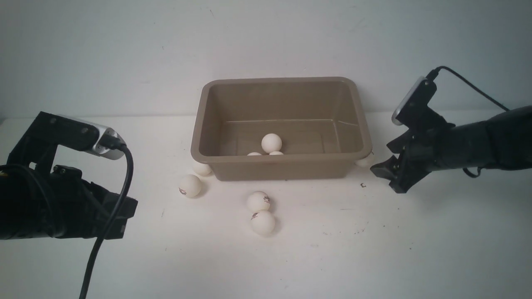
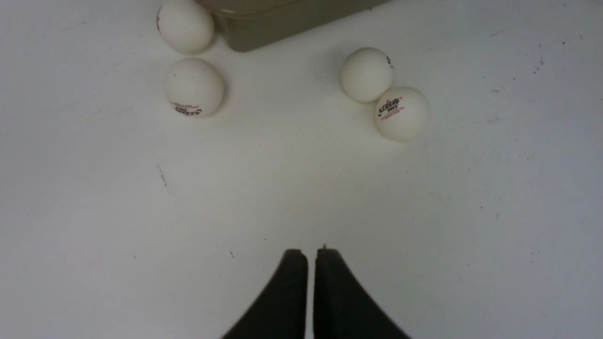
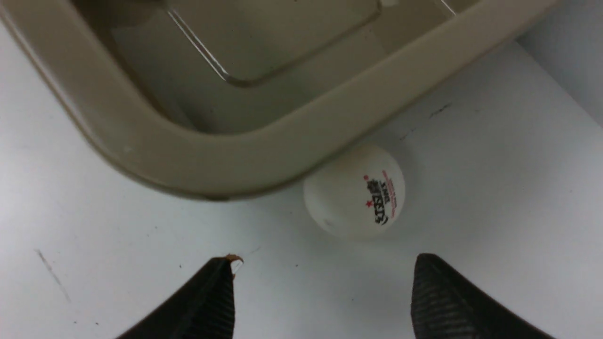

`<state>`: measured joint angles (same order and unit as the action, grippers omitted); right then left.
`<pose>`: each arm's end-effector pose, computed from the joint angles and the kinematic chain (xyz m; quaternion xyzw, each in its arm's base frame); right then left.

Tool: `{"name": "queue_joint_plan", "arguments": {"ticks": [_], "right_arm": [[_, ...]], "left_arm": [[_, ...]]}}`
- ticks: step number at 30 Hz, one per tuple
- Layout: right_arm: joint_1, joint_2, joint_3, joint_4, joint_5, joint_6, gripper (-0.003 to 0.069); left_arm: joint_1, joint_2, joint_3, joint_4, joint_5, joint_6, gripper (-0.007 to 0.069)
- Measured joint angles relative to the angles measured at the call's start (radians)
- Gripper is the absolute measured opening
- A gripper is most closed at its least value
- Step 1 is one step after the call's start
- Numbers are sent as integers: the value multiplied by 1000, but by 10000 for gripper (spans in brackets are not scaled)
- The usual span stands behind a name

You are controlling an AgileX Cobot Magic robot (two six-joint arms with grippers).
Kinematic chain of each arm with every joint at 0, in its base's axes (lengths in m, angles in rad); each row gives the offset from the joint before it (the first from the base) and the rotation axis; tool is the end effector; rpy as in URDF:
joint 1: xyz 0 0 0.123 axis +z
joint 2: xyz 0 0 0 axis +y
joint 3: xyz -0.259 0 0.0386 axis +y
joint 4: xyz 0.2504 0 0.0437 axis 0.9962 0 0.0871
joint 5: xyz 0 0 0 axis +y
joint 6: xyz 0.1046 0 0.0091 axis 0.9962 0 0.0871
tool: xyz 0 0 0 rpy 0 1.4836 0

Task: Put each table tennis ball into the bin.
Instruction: Use the right arm to clamp the table tennis ball closest to it

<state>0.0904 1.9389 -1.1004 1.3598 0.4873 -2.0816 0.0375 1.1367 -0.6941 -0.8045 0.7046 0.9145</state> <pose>0.3839 0.0831 0.1229 -0.4459 0.7991 0.1000 0.3906 0.2313 -0.0404 0.2344 0.1747 0.9014 -0.1785 0.3536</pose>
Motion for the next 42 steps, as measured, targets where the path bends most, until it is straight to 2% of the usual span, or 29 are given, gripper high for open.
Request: {"name": "queue_joint_plan", "arguments": {"ticks": [9, 32, 42], "right_arm": [[0, 63, -54, 59, 3, -54, 462], [0, 183, -133, 88, 52, -91, 462], [0, 214, -155, 250, 62, -200, 462]], "left_arm": [[0, 0, 0, 0, -1, 1, 9], [0, 0, 0, 0, -3, 2, 9], [0, 0, 0, 0, -8, 2, 9]]}}
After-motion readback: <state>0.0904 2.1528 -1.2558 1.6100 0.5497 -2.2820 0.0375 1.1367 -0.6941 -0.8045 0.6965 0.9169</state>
